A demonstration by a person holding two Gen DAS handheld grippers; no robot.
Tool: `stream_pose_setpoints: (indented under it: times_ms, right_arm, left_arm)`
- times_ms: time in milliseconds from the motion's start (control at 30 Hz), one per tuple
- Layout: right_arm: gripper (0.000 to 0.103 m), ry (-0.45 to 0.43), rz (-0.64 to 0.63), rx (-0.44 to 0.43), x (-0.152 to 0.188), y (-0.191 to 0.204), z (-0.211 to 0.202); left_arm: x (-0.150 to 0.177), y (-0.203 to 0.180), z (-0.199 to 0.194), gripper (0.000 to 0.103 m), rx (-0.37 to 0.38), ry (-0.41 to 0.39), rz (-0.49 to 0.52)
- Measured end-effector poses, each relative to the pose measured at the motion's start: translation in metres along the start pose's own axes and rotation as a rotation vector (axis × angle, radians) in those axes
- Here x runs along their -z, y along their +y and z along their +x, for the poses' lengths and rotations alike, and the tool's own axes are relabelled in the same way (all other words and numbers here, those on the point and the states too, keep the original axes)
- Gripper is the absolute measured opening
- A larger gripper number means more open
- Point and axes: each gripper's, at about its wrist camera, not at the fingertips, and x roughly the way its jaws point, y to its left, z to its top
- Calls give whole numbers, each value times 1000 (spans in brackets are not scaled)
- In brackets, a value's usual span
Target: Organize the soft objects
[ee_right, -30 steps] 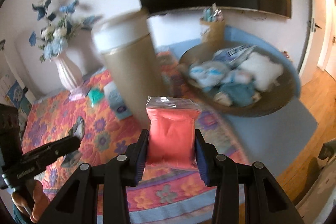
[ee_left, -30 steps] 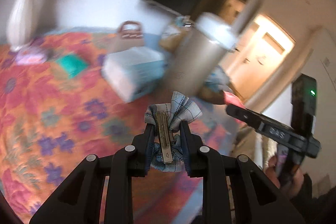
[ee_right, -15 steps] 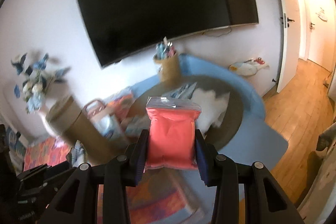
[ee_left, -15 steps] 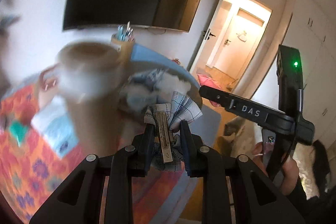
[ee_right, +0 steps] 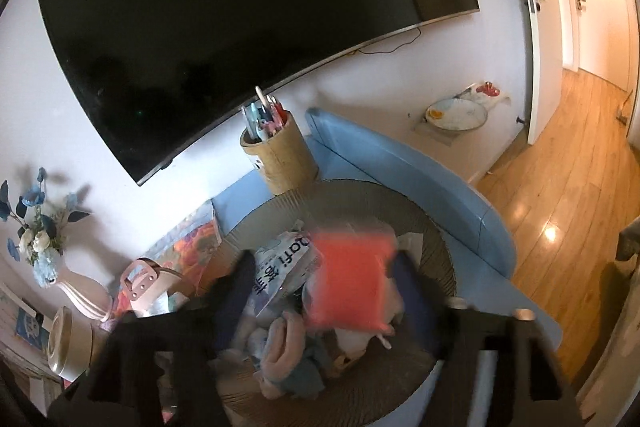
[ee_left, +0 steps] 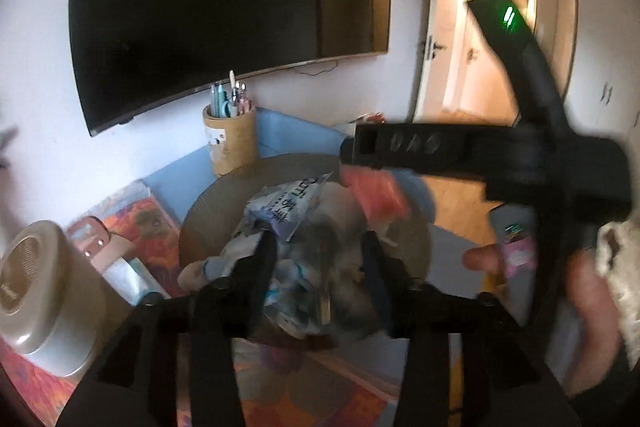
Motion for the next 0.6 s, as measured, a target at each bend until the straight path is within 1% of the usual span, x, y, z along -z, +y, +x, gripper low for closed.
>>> stream_pose_setpoints:
  times_ms: [33, 67, 100, 200, 267, 333, 400, 467, 600]
  right_arm:
    - [74, -11, -4, 5, 1, -2, -2]
    - [74, -14, -12, 11, 3, -3, -4]
    - [74, -13, -17, 13, 4, -4, -5]
    - [74, 0, -24, -8, 10, -8, -8]
    - [74, 4, -25, -5, 15, -9, -12]
    - [74, -4, -23, -12, 19, -10, -19]
    - [74, -26, -31, -17, 21, -9, -27]
    - [74, -59, -61, -9, 26, -2, -41]
    - [74, -108, -103, -27, 32, 12, -66]
  left_arm:
    - [3, -3, 3, 61, -12, 11, 12]
    - [5, -5, 7, 76, -19, 22, 20]
    - [8, -5, 8, 78, -23, 22, 19]
    - [15, -8, 11, 78, -29, 31, 28]
    - [20, -10, 9, 78, -38, 42, 43]
    - [24, -11, 6, 78, -38, 46, 54]
    - [26, -12, -2, 78, -34, 41, 59]
    - [28, -12, -14, 78, -35, 20, 71]
    - [30, -9, -37, 78, -69, -16, 114]
